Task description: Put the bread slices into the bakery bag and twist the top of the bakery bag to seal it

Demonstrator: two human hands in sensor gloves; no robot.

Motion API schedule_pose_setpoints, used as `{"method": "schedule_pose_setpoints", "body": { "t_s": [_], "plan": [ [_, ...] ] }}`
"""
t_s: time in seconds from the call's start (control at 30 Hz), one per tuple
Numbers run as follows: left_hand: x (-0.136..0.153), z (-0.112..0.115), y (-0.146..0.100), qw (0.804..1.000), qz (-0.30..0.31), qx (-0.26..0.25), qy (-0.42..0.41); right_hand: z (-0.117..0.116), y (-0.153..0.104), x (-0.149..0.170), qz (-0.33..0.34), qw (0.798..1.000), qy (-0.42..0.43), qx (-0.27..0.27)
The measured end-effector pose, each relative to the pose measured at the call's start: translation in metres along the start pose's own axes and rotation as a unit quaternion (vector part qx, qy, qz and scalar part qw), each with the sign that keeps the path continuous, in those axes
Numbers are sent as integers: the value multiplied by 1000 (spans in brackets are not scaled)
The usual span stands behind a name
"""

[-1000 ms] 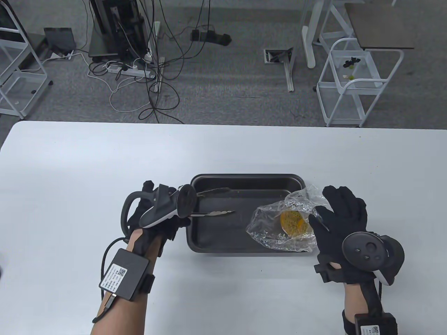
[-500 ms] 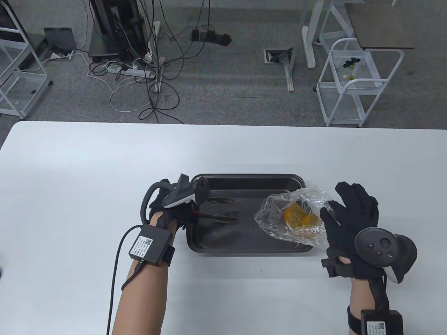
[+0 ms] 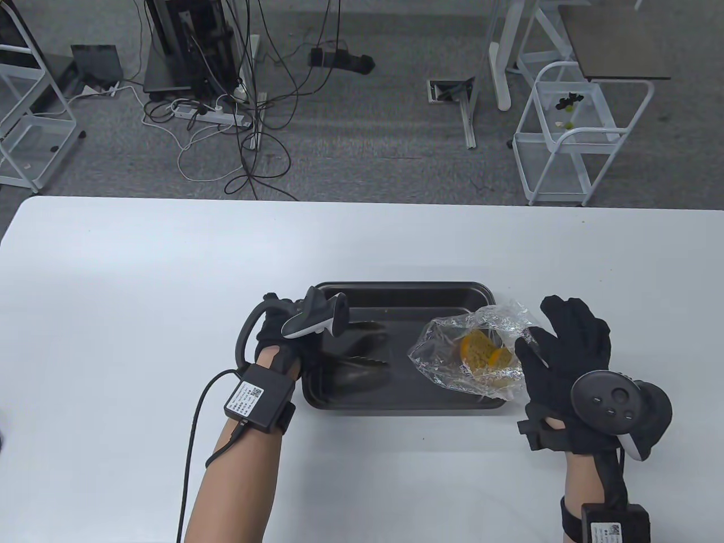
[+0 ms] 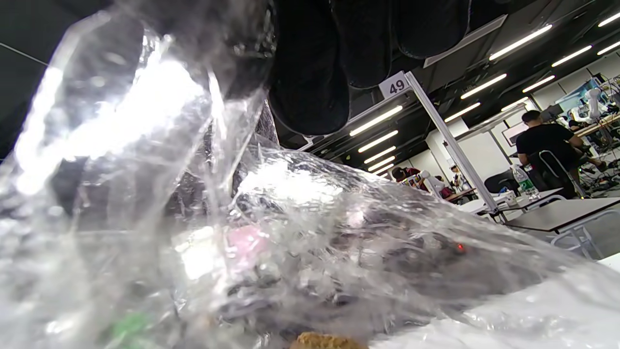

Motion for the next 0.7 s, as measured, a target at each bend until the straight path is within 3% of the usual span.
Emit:
{"method": "schedule_pose_setpoints", "body": {
  "t_s": [0.1, 0.37, 0.43, 0.53, 0.63, 0.7],
  "plan": [
    [-1, -9, -15, 999, 16, -37, -4, -1, -1, -2, 3, 1000, 0, -2],
    [3, -80, -103, 971, 69, -202, -104, -9, -3, -7, 9, 1000, -4, -8],
    [1, -97, -130, 948, 70, -277, -143, -10, -3, -9, 12, 1000, -8, -8],
    [-19, -116, -169, 917, 119, -342, -165, -13, -4, -12, 16, 1000, -11, -10],
    [-46, -125, -199, 892, 179, -381, -167, -17, -6, -15, 19, 1000, -15, -12],
    [-71, -129, -213, 885, 230, -373, -156, -19, -7, -19, 24, 999, -18, -14]
  ]
}}
Point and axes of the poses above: the tracker on the back of each hand, its own x axis roughly to the little-finger side, its own y axis roughly from the wrist to the fingertips, z = x × y, the point moved 5 cm from there along y, roughly from the wrist to the fingertips, and after that the axes turned 3 degrees about -z, right-handed, at the moved point
